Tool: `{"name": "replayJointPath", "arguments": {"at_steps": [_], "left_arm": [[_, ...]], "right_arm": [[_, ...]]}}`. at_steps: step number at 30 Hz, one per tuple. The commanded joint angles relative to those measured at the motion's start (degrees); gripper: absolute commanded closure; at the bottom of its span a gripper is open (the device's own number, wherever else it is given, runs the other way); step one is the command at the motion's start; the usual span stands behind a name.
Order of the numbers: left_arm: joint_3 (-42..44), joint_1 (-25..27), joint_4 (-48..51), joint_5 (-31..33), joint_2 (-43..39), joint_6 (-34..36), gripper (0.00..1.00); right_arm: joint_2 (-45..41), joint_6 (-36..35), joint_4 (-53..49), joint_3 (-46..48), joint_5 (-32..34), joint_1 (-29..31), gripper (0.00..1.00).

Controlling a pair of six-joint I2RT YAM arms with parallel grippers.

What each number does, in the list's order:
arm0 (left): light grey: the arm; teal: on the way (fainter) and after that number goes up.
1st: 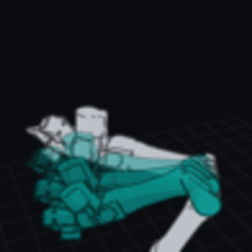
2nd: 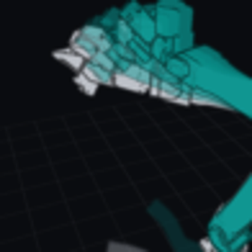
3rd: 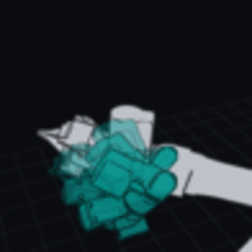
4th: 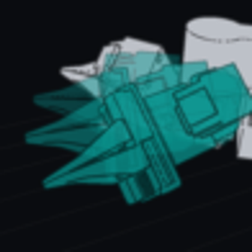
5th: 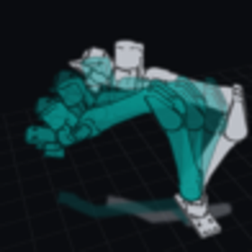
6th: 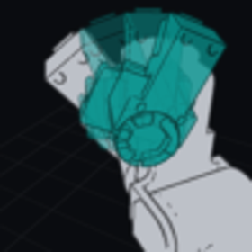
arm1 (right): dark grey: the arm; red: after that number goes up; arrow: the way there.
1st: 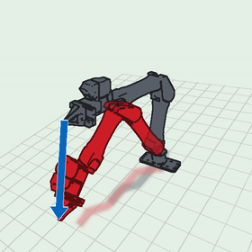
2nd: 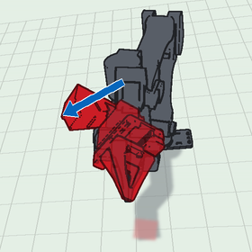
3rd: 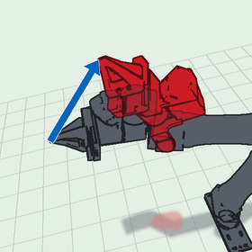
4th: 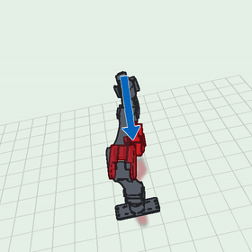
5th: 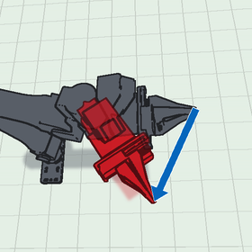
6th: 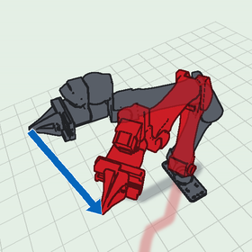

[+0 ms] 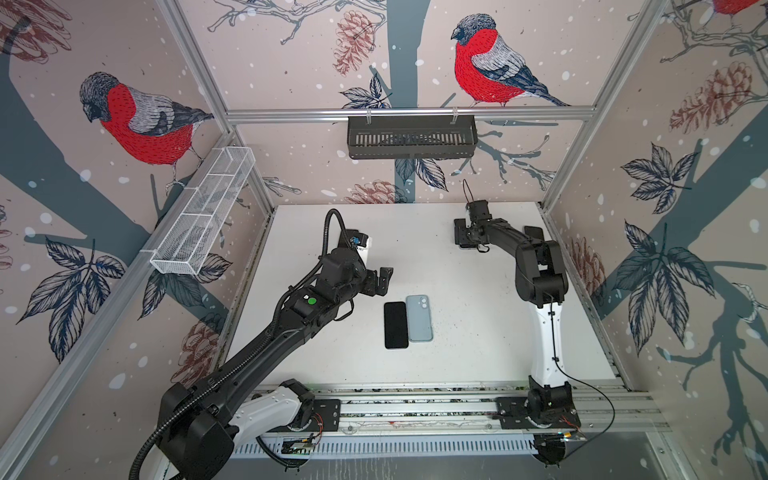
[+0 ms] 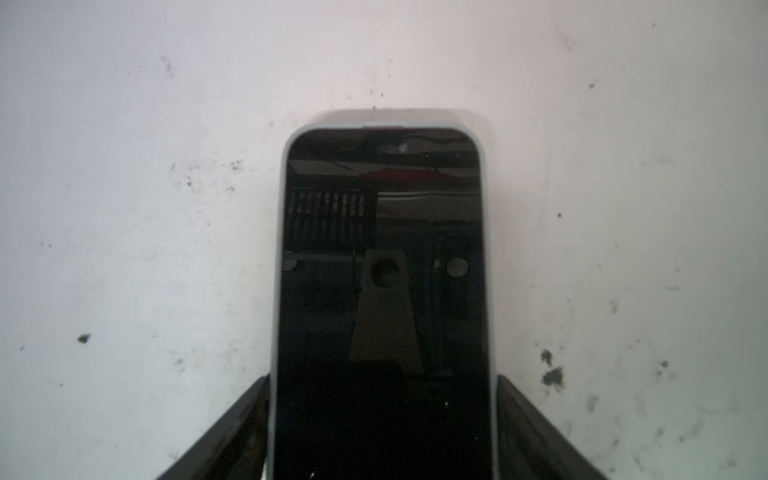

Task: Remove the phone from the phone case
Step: 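Grasp the middle far cased phone with the right gripper while the left arm rises, then carry the cased phone to the left gripper and close the left gripper on it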

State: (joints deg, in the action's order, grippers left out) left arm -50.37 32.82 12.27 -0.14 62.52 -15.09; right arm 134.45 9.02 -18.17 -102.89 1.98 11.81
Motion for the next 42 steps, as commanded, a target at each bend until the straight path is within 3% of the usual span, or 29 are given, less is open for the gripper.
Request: {"name": "replayJointPath", "arguments": {"at_steps": [1,14,17,23,28,35,42], "left_arm": [[0.1,-0.7,-2.2,-2.4,0.4,-0.8,0.02],[1.2,-1.8,-3.8,-4.4,1.0,-2.6,0.02],[2.9,-1.9,-7.6,-9.9,1.8,-5.4,0.03],[7.9,-1.6,-23.4,-20.1,8.0,-17.8,0.05],[9.1,0.8,-35.5,-20.2,12.8,-24.9,0.05],[6.1,4.1,-42.6,-20.2,22.1,-30.7,0.09],[7.7,4.3,-46.7,-18.3,25.2,-35.9,0.13]], "right_arm": [[-1.3,1.1,-4.6,1.9,-0.9,0.2,0.24],[-12.5,4.1,5.6,17.5,-5.0,1.4,0.46],[-16.4,4.4,9.5,22.6,-6.8,2.1,0.49],[-25.5,4.7,17.7,34.5,-9.7,4.5,0.52],[-34.0,5.5,24.1,44.9,-10.1,7.9,0.55],[-45.2,6.4,29.7,55.1,-8.1,16.4,0.55],[-52.9,7.7,29.5,60.1,-5.3,23.8,0.57]]}}
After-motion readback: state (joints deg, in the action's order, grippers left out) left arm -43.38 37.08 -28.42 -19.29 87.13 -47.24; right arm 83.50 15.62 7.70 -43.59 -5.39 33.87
